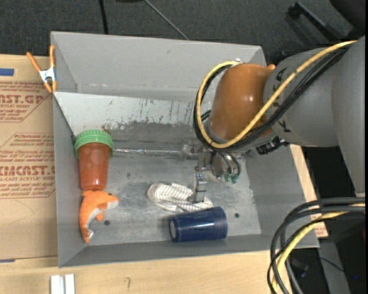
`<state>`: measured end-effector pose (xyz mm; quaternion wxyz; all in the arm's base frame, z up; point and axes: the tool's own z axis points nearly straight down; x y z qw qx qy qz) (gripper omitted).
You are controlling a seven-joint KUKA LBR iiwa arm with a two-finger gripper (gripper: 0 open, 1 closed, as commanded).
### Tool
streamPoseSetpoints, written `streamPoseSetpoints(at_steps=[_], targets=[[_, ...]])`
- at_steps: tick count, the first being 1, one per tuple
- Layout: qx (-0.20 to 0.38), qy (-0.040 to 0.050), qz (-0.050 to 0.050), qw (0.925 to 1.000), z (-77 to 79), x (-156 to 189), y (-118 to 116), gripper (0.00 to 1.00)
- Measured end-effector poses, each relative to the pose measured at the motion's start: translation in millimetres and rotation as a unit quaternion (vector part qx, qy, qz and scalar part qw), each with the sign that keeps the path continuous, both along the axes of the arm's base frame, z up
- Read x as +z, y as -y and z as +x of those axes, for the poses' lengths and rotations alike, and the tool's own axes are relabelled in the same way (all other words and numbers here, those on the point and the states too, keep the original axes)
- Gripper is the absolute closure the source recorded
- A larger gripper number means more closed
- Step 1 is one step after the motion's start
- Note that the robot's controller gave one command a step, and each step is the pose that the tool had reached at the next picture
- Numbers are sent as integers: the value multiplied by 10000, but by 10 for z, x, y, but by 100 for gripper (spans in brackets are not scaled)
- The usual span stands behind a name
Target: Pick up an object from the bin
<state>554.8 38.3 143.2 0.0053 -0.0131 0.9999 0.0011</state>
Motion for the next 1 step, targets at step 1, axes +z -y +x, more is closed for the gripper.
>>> streamPoseSetpoints(at_steps=[1], targets=[[-557,-26,1,9984,-207,-721,-138,100]])
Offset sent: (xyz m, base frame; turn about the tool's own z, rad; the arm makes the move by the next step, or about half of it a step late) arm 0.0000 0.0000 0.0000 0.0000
